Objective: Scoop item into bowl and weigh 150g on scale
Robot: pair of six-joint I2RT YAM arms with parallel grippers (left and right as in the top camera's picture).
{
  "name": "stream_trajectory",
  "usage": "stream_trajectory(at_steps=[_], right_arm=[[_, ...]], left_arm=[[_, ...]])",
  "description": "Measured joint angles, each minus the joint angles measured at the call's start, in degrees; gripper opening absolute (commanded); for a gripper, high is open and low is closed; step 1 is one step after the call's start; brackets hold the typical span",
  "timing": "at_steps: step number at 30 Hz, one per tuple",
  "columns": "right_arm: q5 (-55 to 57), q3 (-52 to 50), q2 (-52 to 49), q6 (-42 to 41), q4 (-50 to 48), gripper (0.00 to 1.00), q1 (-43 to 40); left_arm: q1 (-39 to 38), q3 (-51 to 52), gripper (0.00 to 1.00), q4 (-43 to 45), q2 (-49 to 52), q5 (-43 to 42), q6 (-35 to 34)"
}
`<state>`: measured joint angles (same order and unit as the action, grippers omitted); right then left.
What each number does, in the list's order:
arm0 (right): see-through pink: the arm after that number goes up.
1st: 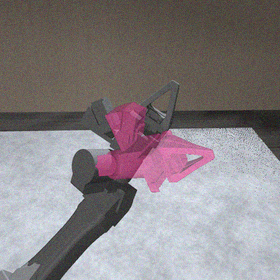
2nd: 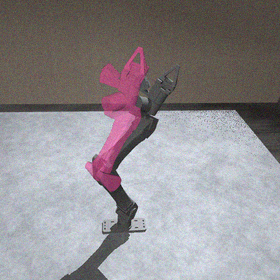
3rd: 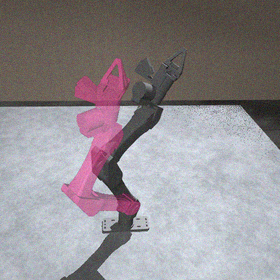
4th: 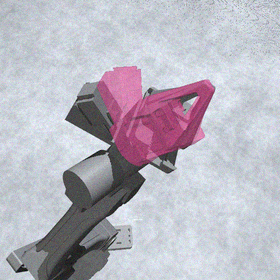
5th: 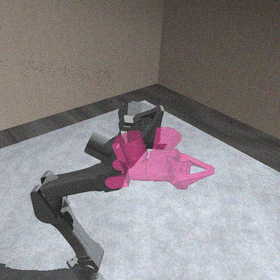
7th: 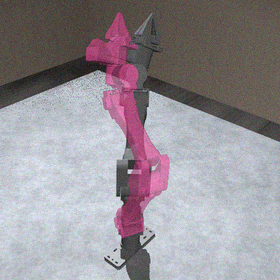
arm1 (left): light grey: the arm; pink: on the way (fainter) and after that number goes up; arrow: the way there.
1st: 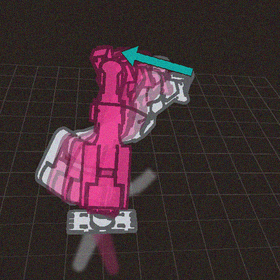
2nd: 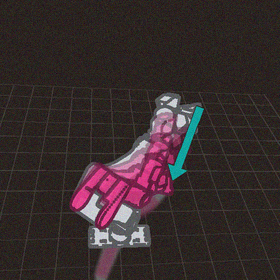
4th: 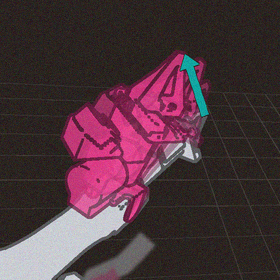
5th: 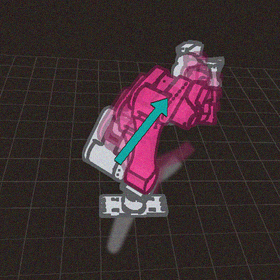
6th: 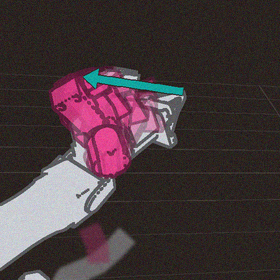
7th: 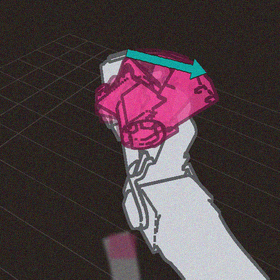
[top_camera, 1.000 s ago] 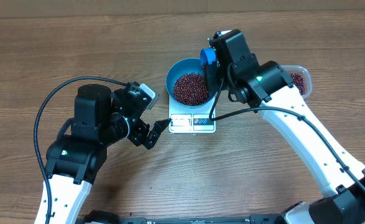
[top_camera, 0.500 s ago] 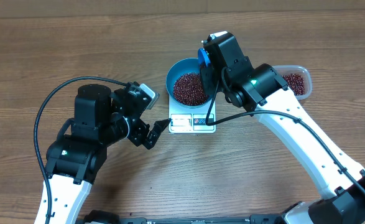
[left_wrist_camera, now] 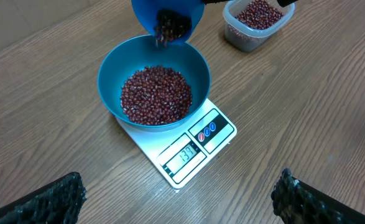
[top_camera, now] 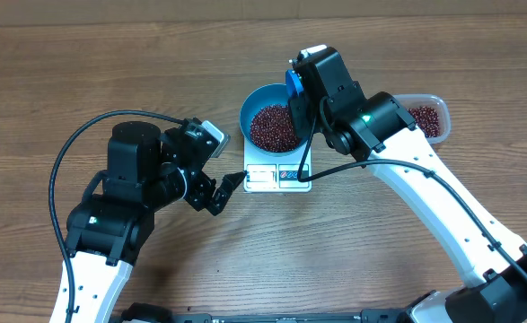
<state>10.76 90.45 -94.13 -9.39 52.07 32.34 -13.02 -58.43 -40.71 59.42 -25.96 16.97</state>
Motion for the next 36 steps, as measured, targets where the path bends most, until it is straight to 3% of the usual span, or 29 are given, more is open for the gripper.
stream_trajectory(at_steps=[36], right_arm=[[-2.40, 0.00, 0.00, -0.24, -0.66, 0.04, 0.00]], left_arm=[[0.00, 0.00, 1.00, 0.00, 0.00, 0.00, 0.00]])
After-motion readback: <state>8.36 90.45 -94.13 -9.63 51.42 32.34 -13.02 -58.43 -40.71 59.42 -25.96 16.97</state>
